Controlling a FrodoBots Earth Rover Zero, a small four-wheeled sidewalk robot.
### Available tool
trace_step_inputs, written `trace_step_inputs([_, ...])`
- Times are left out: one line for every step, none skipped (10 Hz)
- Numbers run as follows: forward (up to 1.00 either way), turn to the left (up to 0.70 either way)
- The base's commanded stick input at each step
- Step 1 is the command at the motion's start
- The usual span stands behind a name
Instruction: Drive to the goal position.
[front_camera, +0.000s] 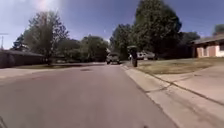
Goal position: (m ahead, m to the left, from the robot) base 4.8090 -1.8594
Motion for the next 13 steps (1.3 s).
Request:
trace_step_inputs([0.7,0.0])
trace_step_inputs([0.7,0.0])
trace_step_inputs([0.7,0.0])
trace_step_inputs([0.7,0.0])
trace_step_inputs([0.7,0.0])
trace_step_inputs([0.7,0.0])
trace_step_inputs([0.7,0.0])
trace_step_inputs([0.7,0.0])
trace_step_inputs([0.7,0.0])
trace_step_inputs([0.7,0.0])
trace_step_inputs([0.7,0.0])
trace_step_inputs([0.7,0.0])
trace_step_inputs([0.7,0.0])
